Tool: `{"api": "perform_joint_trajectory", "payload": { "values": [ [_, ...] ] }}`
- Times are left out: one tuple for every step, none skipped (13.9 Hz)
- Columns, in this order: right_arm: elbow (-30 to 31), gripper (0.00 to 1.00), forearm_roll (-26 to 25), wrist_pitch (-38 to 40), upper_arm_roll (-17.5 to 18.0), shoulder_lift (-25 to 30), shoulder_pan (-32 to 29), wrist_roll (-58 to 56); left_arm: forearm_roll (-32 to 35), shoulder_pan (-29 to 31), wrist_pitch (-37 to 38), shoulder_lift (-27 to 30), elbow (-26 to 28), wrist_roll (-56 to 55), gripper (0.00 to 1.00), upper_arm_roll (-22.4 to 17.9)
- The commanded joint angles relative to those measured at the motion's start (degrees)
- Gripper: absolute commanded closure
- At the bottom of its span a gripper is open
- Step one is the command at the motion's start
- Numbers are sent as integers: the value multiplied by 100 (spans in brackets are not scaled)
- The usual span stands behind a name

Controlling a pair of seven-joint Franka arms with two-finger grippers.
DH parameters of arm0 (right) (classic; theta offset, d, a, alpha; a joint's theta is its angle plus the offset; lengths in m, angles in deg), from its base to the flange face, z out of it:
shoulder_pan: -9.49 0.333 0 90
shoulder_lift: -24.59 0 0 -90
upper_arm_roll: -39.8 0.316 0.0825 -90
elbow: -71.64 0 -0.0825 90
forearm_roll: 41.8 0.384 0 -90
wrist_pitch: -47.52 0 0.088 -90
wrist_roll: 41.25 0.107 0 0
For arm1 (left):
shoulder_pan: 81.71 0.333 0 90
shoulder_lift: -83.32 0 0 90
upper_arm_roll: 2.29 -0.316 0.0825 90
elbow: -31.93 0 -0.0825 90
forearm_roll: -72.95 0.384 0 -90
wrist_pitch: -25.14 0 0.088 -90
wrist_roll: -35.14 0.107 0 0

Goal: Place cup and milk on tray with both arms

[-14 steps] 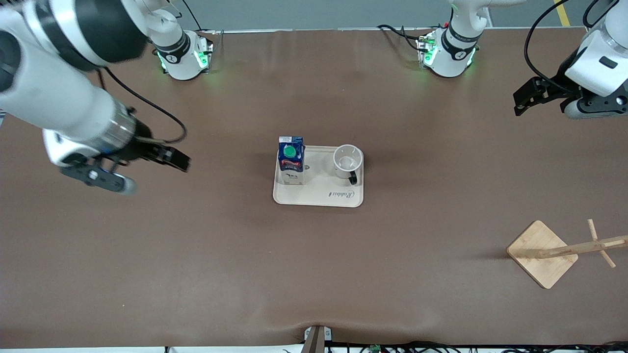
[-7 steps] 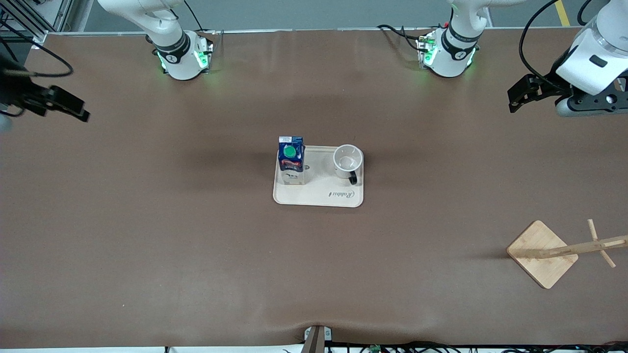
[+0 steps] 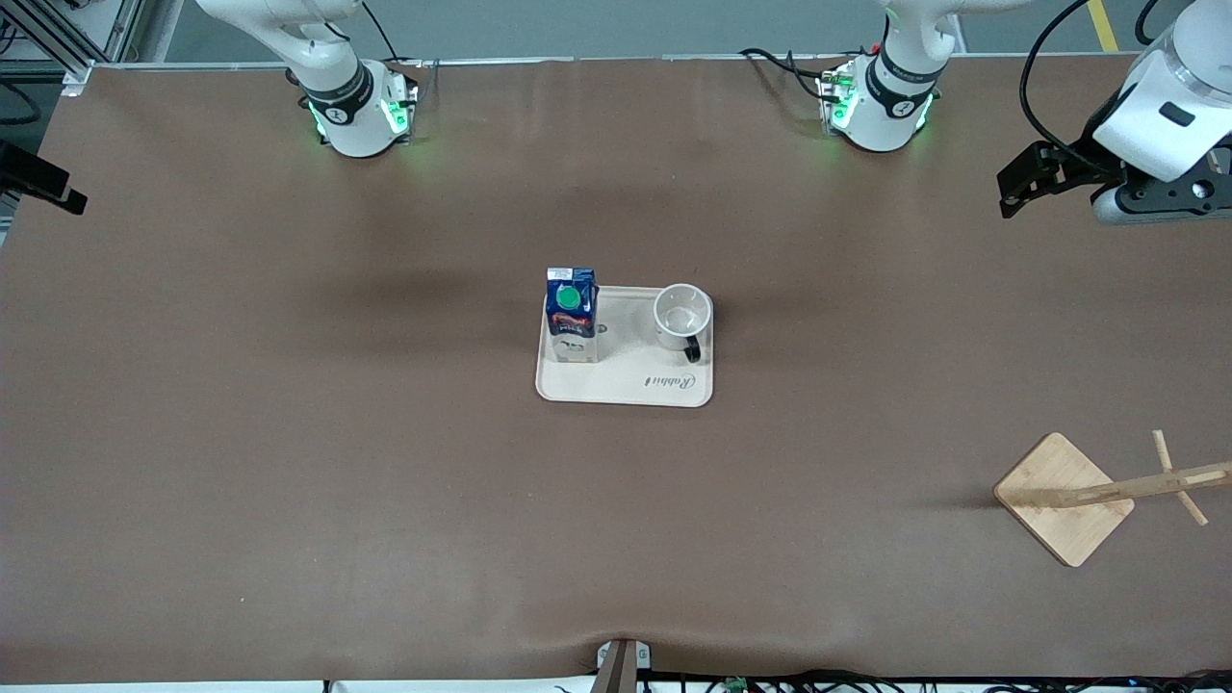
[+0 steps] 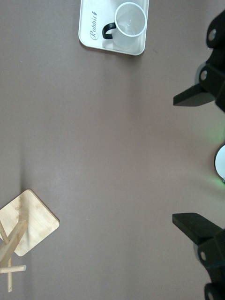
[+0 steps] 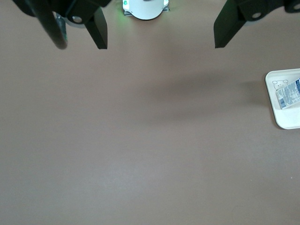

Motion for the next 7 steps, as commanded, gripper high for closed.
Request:
{"api": "perform_joint_trajectory", "payload": {
  "values": [
    [180,0,-113,-42,120,64,28,-118,-70,38,90,63,-56,77,0,-51],
    [154,0,-113,-34,129,64,97,-136,-70,55,99,28,-100,77,0,-60],
    [145,0,-173,-34,129,64,203,-136,-70,56,90,27,-109,77,0,-60],
    [137,0,-157,-60,120,64,204,-136,-70,56,90,27,-109,85,0,-60],
    [128,0,-113,-208,120,55,178,-145,-70,56,90,27,-109,85,0,-60],
    [136,0,-69,-296,112,55,177,-154,-79,56,90,27,-109,85,0,-60],
    [137,0,-69,-332,120,55,203,-154,-79,56,90,27,-109,85,0,-60]
  ]
}}
